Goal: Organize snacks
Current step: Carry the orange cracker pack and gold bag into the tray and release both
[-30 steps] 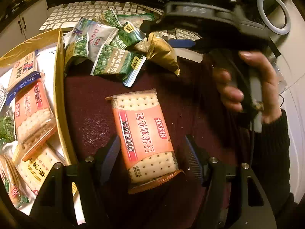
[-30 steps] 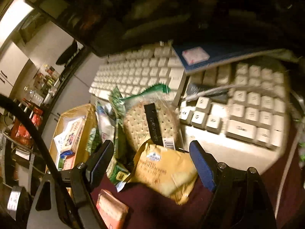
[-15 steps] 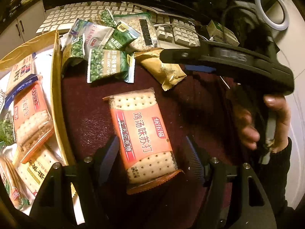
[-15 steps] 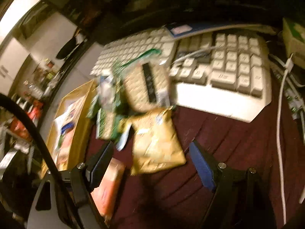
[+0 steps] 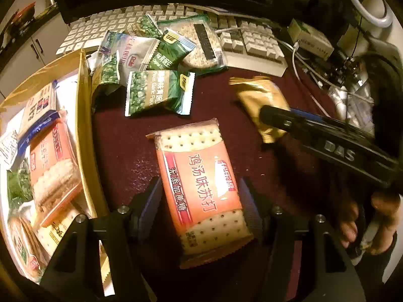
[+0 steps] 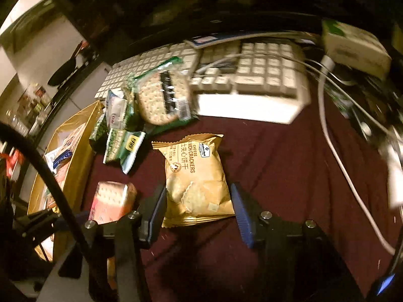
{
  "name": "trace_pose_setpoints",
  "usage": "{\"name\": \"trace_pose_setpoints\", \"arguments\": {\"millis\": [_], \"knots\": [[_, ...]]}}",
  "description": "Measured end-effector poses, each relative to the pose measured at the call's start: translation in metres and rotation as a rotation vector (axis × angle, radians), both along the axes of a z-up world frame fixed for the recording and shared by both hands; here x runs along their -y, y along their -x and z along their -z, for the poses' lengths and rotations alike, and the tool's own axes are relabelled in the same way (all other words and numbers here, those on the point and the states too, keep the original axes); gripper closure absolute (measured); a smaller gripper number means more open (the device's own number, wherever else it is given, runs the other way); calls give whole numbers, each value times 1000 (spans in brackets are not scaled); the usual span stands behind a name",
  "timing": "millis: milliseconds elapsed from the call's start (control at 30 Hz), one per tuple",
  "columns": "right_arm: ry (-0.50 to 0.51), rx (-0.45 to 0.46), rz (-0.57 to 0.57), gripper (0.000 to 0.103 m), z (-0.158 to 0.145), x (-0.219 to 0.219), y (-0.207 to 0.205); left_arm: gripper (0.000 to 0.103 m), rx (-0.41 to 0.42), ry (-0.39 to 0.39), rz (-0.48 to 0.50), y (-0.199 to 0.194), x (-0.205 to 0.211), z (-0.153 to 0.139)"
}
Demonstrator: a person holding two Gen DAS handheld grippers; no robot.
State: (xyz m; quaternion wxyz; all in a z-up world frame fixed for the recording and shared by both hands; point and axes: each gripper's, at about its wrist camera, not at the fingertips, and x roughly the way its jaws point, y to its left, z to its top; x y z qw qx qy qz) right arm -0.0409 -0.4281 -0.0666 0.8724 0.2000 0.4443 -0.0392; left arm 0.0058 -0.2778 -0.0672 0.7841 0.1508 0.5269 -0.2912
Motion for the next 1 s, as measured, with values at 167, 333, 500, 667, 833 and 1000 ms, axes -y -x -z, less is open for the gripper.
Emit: {"name": "trace_pose_setpoints", "arguments": {"millis": [167, 333, 500, 667, 833, 1000], "knots": [[-36, 48, 27, 54, -1, 4, 17, 44, 17, -23, -5, -2, 3, 1], [-84, 153, 14, 54, -28, -8, 32, 44, -75, 222, -22, -4, -29, -27], [-124, 261, -98, 54, -62, -52, 23, 44, -54, 390, -102, -5, -90, -76], [-155, 228, -262, 54, -61, -114, -22, 44, 84, 357, -318, -22, -168, -95], [-121, 167, -417, 54, -55, -181, -65, 44, 85, 326, -496, -45, -228, -79], [-42, 84, -471, 54, -42, -216, -85, 44, 68, 288, -544, -60, -244, -61]]}}
